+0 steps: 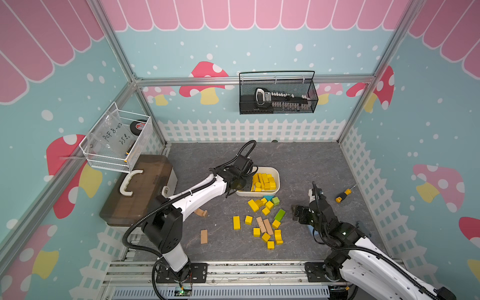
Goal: Pick out the yellow building blocks
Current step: Place the building block in the storage box.
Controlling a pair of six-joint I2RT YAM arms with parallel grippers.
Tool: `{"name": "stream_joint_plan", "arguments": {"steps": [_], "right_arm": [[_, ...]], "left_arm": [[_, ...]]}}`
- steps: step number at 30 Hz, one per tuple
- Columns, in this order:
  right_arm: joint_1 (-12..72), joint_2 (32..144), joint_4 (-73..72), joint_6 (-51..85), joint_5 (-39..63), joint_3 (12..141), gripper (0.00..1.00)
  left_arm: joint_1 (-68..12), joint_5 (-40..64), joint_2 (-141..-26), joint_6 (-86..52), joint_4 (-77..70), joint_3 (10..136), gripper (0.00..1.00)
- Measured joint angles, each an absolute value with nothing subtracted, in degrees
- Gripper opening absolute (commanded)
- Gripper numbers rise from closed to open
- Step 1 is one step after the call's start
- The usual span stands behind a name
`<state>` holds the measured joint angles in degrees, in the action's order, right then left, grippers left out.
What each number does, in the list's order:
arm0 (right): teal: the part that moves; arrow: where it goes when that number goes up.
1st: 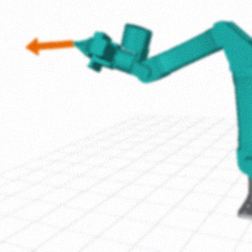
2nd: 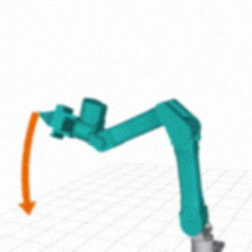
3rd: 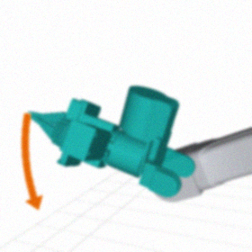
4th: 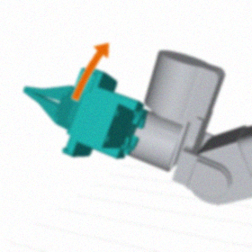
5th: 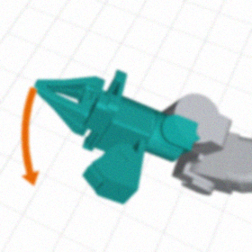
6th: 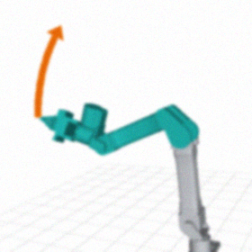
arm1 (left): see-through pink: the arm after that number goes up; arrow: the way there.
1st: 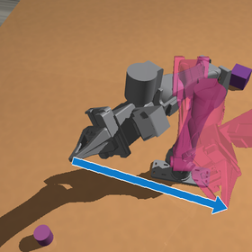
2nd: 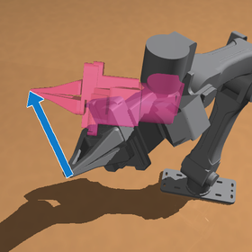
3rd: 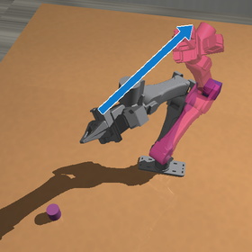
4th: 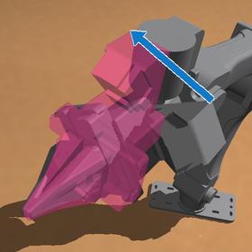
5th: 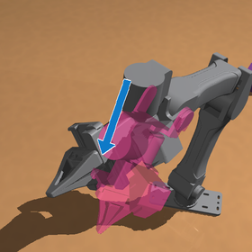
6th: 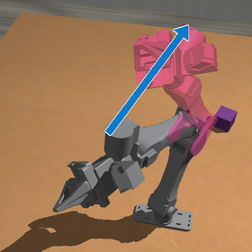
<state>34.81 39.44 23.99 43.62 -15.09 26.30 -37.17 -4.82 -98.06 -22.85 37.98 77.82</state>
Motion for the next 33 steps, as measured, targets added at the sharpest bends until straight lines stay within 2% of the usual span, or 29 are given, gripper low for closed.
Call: {"name": "stream_joint_plan", "arguments": {"steps": [22,33], "right_arm": [[34.5,39.6,24.0,43.6,-14.5,26.3,0.93],[34.5,39.6,24.0,43.6,-14.5,26.3,0.93]], "left_arm": [[-34.9,-5.0,-102.6,-22.1,38.8,78.9,0.42],[-34.9,-4.5,-100.4,-22.5,38.6,77.0,0.41]]}}
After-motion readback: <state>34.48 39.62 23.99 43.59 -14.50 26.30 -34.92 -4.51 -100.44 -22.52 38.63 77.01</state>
